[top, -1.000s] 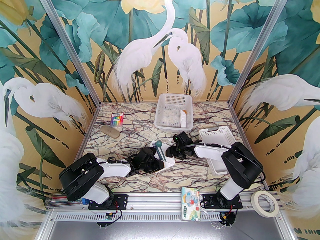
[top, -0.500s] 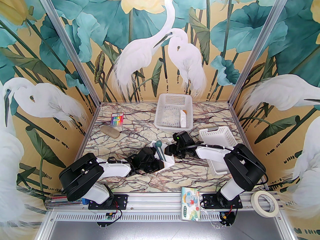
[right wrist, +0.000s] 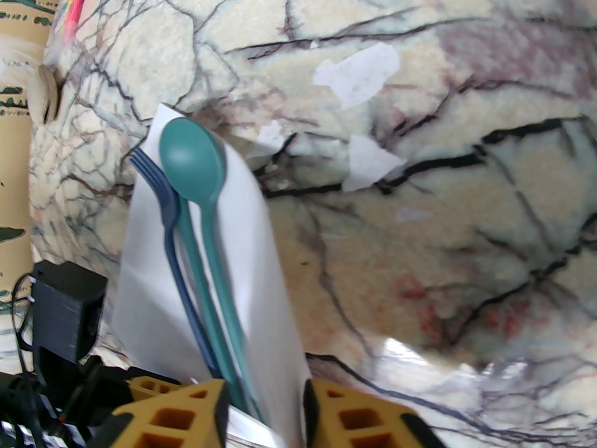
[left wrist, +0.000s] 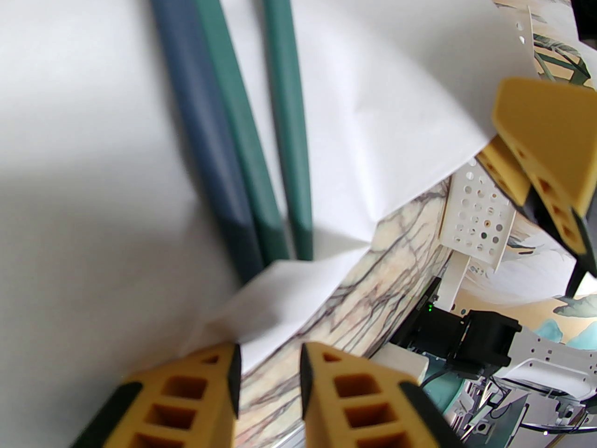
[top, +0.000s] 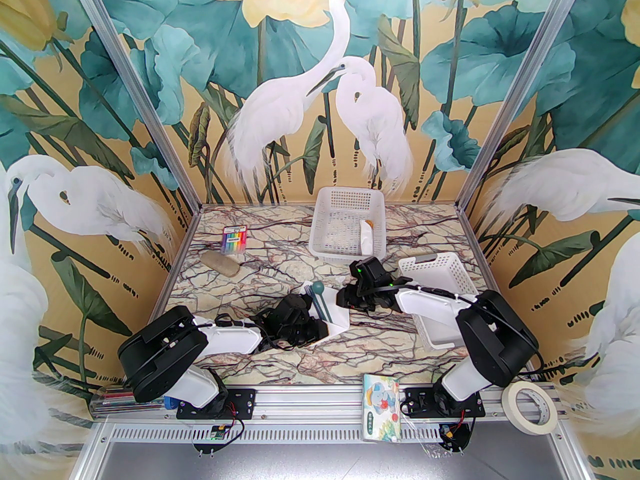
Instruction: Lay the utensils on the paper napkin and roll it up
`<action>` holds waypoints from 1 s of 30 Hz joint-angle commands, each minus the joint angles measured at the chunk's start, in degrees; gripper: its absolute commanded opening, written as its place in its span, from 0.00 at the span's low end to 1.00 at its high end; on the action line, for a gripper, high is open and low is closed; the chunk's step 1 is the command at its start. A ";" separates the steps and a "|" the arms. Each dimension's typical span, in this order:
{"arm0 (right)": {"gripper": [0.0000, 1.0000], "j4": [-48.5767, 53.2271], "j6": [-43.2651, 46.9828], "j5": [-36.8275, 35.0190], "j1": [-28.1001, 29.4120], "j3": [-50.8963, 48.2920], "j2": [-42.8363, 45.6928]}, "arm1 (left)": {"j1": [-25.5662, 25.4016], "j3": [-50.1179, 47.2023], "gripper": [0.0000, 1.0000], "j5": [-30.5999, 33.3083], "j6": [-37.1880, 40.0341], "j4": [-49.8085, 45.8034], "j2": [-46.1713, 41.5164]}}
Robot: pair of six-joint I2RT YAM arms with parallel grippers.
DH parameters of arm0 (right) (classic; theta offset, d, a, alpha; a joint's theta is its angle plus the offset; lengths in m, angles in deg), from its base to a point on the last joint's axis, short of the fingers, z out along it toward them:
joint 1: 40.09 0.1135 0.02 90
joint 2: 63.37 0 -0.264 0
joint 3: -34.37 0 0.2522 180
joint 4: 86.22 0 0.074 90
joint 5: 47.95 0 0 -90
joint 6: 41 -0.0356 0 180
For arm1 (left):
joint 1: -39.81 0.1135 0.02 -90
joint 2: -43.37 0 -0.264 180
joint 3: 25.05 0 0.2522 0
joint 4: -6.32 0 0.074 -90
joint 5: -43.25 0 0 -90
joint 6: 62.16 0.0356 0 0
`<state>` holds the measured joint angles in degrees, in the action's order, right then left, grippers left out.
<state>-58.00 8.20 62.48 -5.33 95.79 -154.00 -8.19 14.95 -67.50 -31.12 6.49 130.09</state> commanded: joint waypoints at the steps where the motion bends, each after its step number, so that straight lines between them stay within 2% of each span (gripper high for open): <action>1: 0.22 4.70 2.71 -2.75 -0.11 1.94 1.17 | -0.47 -2.05 0.30 1.41 0.16 -5.83 1.56; 4: 0.14 5.57 3.22 -2.39 0.04 2.40 1.18 | -0.42 -1.99 0.29 1.50 0.12 -5.78 1.58; 8: 0.10 5.85 3.44 -0.52 0.50 2.93 0.81 | -0.42 -1.82 0.29 1.68 0.15 -6.11 1.53; 20: 0.09 0.35 -1.48 6.97 2.41 2.06 -1.20 | -0.46 -1.06 0.29 1.57 0.55 -6.46 2.05; 30: 0.09 -3.63 -4.71 9.09 4.52 2.01 -3.82 | -0.43 -0.84 0.29 1.61 0.68 -6.42 2.25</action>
<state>-58.94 5.45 69.87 -1.50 97.32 -156.63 -8.19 15.01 -67.48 -31.10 6.41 130.09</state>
